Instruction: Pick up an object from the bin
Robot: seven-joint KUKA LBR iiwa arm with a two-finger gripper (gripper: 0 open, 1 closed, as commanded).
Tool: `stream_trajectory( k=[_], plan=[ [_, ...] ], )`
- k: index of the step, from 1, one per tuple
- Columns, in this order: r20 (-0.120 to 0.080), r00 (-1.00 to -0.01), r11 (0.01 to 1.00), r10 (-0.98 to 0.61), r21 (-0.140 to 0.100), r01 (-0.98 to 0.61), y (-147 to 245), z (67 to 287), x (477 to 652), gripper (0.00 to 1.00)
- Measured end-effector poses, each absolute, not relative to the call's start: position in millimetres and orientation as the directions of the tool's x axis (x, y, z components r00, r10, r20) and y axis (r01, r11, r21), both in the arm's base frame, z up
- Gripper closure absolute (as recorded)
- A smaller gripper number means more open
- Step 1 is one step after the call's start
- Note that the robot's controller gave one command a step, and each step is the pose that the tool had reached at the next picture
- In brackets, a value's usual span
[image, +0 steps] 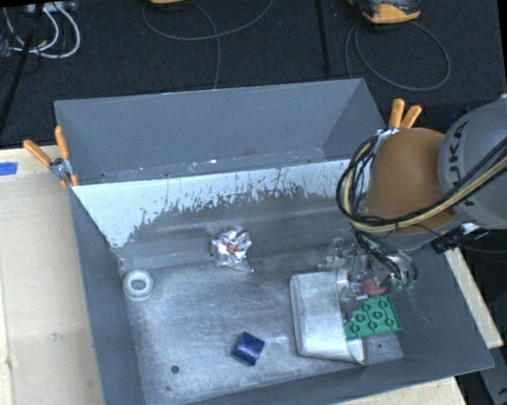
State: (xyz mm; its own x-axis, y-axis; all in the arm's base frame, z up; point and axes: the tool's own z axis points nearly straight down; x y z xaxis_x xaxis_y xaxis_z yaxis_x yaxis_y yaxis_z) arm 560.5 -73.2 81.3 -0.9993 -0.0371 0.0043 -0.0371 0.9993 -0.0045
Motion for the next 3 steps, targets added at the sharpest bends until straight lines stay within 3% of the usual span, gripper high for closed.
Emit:
stream_trajectory(
  k=[1, 2, 3],
  plan=[
    [-0.008, -0.998, 0.998, -0.066, -0.001, -0.066, -58.8, 224.3, 543.7, 1.00],
    [0.000, -0.998, 0.998, -0.066, 0.000, -0.066, -58.7, 219.4, 542.8, 0.00],
    [-0.022, -0.994, 0.994, -0.111, -0.003, -0.111, -65.8, 76.2, 512.0, 0.00]
  ],
)
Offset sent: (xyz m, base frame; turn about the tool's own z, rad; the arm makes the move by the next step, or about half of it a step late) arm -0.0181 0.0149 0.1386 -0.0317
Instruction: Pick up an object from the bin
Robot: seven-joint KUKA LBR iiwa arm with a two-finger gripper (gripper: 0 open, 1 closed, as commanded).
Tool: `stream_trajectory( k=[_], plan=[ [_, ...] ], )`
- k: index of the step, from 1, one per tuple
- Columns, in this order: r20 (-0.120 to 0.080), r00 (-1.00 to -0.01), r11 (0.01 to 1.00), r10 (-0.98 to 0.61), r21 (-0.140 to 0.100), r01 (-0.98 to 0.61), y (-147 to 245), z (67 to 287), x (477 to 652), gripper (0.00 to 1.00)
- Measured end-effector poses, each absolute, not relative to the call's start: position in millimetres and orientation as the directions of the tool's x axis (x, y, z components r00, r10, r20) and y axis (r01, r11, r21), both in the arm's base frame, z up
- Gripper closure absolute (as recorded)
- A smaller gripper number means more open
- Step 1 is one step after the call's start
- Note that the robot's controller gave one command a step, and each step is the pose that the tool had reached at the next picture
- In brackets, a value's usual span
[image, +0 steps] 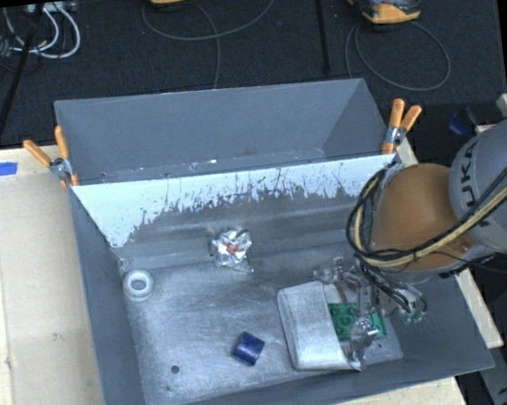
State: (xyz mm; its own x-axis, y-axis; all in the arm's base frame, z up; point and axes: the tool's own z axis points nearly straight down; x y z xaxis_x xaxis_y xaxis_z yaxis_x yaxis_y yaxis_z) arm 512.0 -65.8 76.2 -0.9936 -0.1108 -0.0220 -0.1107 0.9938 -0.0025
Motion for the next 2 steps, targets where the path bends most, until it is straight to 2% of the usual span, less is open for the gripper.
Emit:
stream_trajectory(
  k=[1, 2],
  plan=[
    [-0.055, -0.992, 0.994, -0.113, -0.007, -0.113, -64.7, 82.9, 520.8, 1.00],
    [-0.009, -0.990, 0.990, -0.142, -0.003, -0.142, -76.4, 222.7, 543.9, 1.00]
  ],
)
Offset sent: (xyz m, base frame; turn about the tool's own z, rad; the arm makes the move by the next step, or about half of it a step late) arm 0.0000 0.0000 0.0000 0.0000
